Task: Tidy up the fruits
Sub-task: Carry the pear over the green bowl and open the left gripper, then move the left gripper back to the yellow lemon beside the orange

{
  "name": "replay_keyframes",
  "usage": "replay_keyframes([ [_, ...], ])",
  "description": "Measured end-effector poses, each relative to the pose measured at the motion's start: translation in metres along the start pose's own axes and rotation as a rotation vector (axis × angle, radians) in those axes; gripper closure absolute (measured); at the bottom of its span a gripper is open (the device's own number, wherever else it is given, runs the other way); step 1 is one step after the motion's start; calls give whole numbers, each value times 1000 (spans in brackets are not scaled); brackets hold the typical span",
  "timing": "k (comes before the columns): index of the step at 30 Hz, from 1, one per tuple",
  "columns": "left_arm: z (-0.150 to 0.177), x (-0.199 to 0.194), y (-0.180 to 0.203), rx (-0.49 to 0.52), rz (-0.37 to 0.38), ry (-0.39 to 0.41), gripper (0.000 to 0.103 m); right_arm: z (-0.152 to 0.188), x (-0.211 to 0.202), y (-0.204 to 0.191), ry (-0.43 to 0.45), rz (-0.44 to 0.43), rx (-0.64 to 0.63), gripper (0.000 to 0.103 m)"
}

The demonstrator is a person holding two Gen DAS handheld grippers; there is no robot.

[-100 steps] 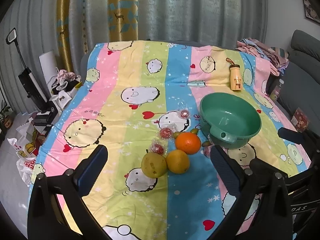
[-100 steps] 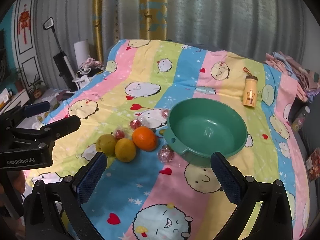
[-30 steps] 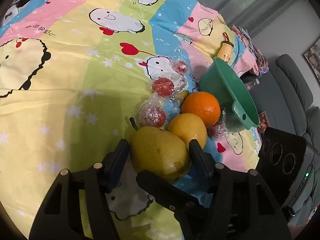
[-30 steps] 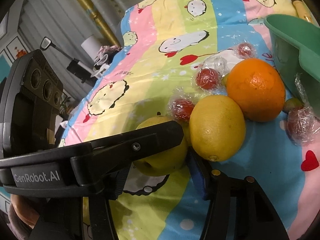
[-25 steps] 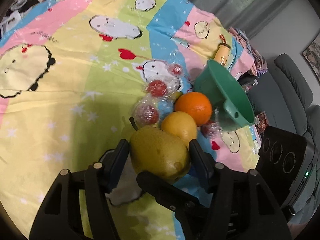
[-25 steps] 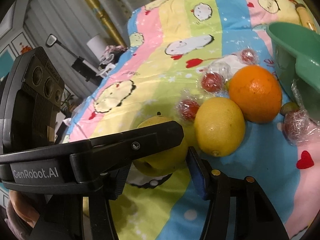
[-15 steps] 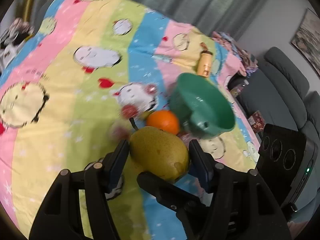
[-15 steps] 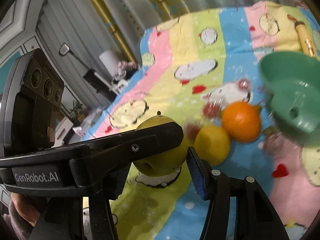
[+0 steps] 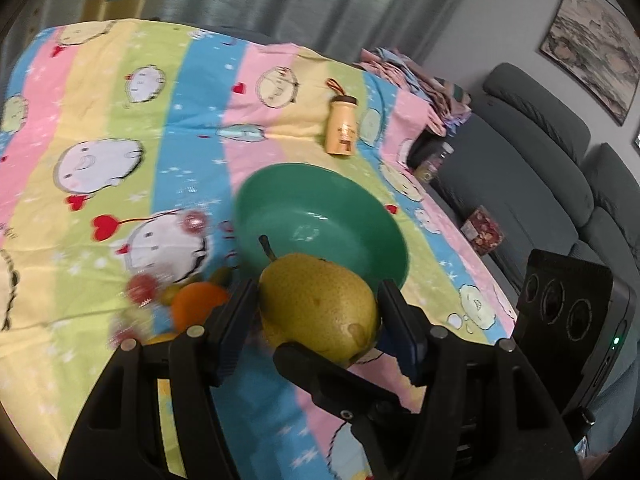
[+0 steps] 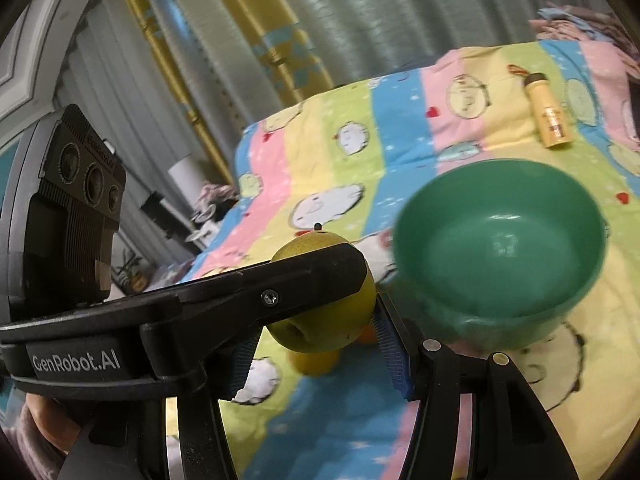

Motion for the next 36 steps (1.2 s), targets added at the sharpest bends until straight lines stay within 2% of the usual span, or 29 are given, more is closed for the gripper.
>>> replay_keyframes([
  [8, -18, 47, 24, 15, 93, -48, 41, -14, -8, 49, 8, 92, 31, 46],
  [18, -19, 75, 18, -59, 115, -123, 41, -10, 5, 76, -63, 139, 70, 46],
  [23, -18, 73, 18, -63, 96, -112, 34, -11, 5, 76, -56, 161, 72, 43],
  [25, -19, 71, 15, -61, 79, -102, 22, -13, -1, 75, -41, 164, 74, 38],
  [28, -22, 60, 9, -61, 61, -78, 17, -16, -12, 74, -20, 185, 60, 34],
  [31, -23, 43, -1, -57, 12, -47, 10, -16, -25, 78, -7, 189, 69, 33],
  [33, -21, 31, -12, -55, -46, -35, 6, -14, -35, 83, 2, 199, 82, 32],
  [36, -16, 11, -28, -75, -94, -10, 3, -11, -49, 89, 14, 214, 101, 32],
])
Point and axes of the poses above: each gripper's, at about its wrist camera, not at the fingertips, and x roughly the way its jaws point, y to its right, z to its underside, the point moved 5 cm from there along x, roughly the way its jaws point, and after that the axes turned 4 degrees about -z, right-handed, at the moved point
